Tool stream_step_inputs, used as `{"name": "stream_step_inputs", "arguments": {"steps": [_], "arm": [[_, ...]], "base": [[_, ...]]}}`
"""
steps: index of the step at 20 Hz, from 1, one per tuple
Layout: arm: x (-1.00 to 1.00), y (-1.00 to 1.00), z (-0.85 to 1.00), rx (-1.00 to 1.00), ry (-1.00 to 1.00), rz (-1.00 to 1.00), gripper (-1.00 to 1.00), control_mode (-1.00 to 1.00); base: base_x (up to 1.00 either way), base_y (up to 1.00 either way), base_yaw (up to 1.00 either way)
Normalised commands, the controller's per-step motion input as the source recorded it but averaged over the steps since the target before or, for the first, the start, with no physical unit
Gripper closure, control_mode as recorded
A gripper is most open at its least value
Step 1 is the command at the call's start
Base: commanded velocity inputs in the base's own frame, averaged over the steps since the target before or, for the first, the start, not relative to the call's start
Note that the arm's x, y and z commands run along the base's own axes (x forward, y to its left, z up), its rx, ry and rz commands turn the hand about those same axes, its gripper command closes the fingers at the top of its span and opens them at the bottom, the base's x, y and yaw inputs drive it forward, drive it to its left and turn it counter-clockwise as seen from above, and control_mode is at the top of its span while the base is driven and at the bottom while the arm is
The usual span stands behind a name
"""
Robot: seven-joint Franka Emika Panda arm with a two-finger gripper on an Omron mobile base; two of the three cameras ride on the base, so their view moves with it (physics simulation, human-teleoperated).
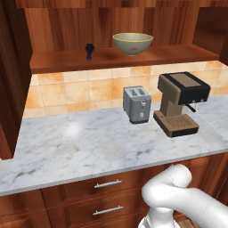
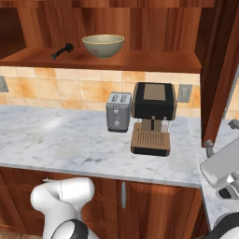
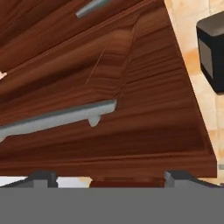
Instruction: Pick the mug and place it in the sink. Pick the bowl and place it in the open cabinet and then close the cabinet.
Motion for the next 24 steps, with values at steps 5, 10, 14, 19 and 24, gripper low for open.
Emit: {"name": "stream_step_inputs", "arguments": {"steps": [5,10,14,19,24], "arm": [[0.17,-0.06,0.00,-0.07,0.10,0.30,-1.00,-1.00],[0.47,0.22,-0.02,-0.01,0.26,0.36,-1.00,-1.00],[0.71,0.67,-0.14,-0.02,0.34,0.37,-1.00,-1.00],[0.69,0.94,-0.27,-0.01,0.33,0.35,-1.00,-1.00],[0.55,0.89,-0.28,0.00,0.16,0.20,-1.00,-1.00]], "base": [[0.00,0.00,0.00],[0.00,0.00,0.00],[0.00,0.00,0.00],[0.00,0.00,0.00],[0.00,0.00,0.00]]}}
